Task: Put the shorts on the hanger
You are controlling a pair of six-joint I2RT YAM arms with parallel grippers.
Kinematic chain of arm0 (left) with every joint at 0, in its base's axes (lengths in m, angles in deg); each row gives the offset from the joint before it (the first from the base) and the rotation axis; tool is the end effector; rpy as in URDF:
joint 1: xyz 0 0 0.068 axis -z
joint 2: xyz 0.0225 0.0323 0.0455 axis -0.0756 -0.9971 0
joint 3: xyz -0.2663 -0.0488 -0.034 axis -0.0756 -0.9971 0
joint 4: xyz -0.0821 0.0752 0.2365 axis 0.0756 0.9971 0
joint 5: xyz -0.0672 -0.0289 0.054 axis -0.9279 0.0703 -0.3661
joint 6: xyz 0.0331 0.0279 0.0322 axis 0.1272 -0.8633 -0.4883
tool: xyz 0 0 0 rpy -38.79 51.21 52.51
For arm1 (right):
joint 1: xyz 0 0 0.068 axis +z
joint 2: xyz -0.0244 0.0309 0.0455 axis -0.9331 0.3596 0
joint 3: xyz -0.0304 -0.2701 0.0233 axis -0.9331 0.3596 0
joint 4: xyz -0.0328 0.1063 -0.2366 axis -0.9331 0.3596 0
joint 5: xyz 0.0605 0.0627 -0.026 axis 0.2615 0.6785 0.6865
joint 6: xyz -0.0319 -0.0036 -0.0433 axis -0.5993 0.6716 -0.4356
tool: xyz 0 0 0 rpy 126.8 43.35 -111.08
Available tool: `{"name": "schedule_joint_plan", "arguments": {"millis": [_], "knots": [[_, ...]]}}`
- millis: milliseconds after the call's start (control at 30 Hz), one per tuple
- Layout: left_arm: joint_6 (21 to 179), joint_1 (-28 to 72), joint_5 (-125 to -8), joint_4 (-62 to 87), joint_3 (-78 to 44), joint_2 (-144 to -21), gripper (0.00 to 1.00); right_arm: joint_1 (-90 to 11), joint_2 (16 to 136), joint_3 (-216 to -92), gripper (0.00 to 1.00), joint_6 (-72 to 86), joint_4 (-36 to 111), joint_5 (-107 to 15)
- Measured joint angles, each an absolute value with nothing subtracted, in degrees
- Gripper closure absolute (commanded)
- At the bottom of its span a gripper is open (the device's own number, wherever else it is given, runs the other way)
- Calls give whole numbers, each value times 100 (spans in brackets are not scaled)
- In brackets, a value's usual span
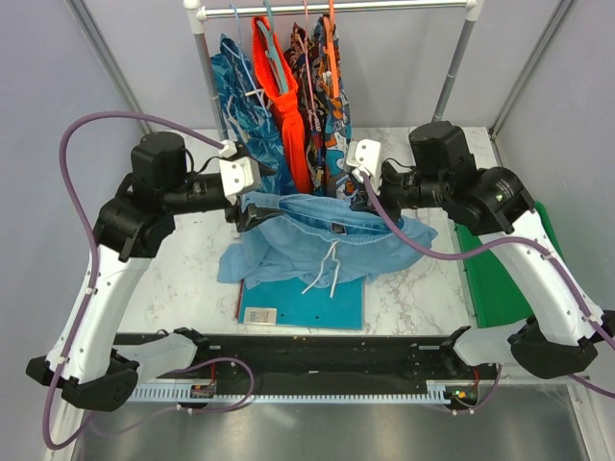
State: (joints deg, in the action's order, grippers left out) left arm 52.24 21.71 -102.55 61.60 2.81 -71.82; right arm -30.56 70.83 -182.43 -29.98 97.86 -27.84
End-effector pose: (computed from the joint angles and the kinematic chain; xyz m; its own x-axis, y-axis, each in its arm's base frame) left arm 0.1593 -0.1055 0.4855 0.2921 0.3245 -0.8996 0.9073 0.2034 0.3680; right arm 0.1729 0.1564 0.4802 0.0521 -0.5346 -0.8435 -0.9429 0.2520 -0.2179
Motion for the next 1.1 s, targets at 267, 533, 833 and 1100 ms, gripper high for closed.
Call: {"name": "schedule_joint_plan", "arguments": {"millis": [267, 533, 833, 1100], "knots": [[5338, 2619, -10271, 6026, 375, -7501, 22, -3056, 7118, -18826, 100, -2628, 10599, -3155], [5095, 4424, -9525, 5718, 368, -8067, 27, -3056, 6715, -18313, 100, -2183, 11001, -3260], [4829, 5189, -8489, 5307, 187, -8616, 98, -3056, 6311, -17852, 100, -2233, 10969, -3031], [4934, 5159, -8511, 4909, -344, -8375, 98, -3053, 5627, -17229, 66, -2229, 10813, -2985]]}}
